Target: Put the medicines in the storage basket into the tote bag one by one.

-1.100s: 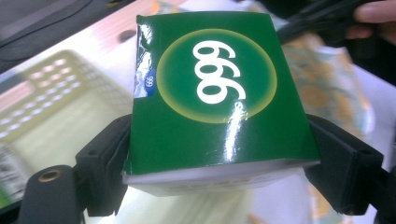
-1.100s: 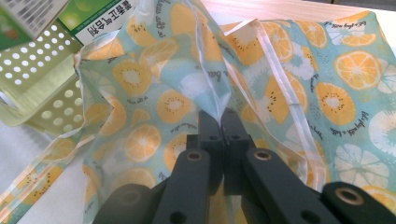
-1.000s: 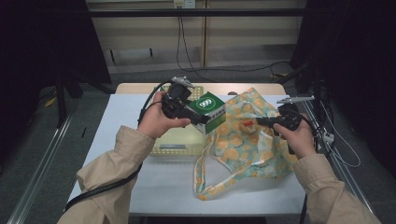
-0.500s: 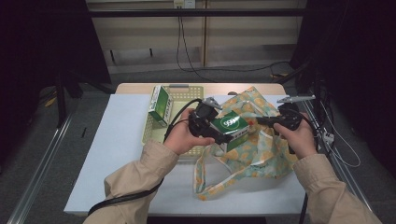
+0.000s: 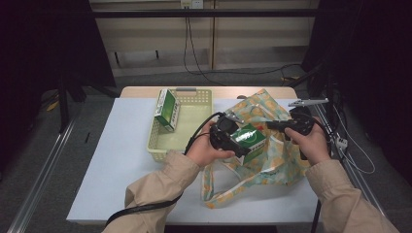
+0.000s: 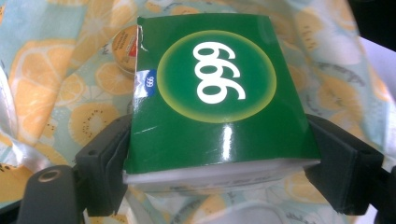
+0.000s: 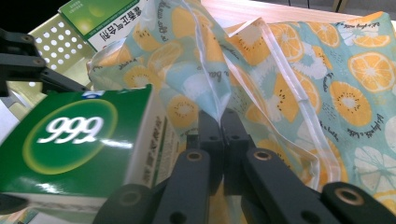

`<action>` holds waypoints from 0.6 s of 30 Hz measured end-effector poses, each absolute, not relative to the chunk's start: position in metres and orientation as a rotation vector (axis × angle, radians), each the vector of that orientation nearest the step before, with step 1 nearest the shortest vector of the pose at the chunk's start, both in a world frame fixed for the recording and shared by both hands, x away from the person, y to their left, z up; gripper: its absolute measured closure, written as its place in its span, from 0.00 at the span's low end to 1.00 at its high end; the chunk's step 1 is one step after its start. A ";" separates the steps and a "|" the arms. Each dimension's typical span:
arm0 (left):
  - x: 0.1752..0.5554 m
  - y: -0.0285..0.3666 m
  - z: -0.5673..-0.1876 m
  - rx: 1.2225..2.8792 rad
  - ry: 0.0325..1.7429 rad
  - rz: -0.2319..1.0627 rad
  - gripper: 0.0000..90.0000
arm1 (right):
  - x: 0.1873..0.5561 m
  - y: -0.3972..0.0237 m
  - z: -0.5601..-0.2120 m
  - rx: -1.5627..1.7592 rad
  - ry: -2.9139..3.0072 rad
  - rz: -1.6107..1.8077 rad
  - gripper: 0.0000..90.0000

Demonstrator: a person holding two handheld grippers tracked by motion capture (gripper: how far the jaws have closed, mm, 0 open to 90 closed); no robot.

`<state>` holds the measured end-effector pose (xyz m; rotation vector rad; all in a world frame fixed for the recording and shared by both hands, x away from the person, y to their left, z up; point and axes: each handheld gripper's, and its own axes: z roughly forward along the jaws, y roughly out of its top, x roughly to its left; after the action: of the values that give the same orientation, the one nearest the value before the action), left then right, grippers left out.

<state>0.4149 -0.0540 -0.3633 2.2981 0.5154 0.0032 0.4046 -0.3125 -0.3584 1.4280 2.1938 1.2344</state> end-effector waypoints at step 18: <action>0.427 -0.073 -0.379 2.306 0.546 0.051 0.19 | 0.405 -0.312 -0.356 1.421 2.200 1.239 1.00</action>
<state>0.4266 -0.0729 -0.3786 2.3063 0.5463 0.0509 0.4054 -0.3115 -0.3562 1.4213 2.1997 1.2389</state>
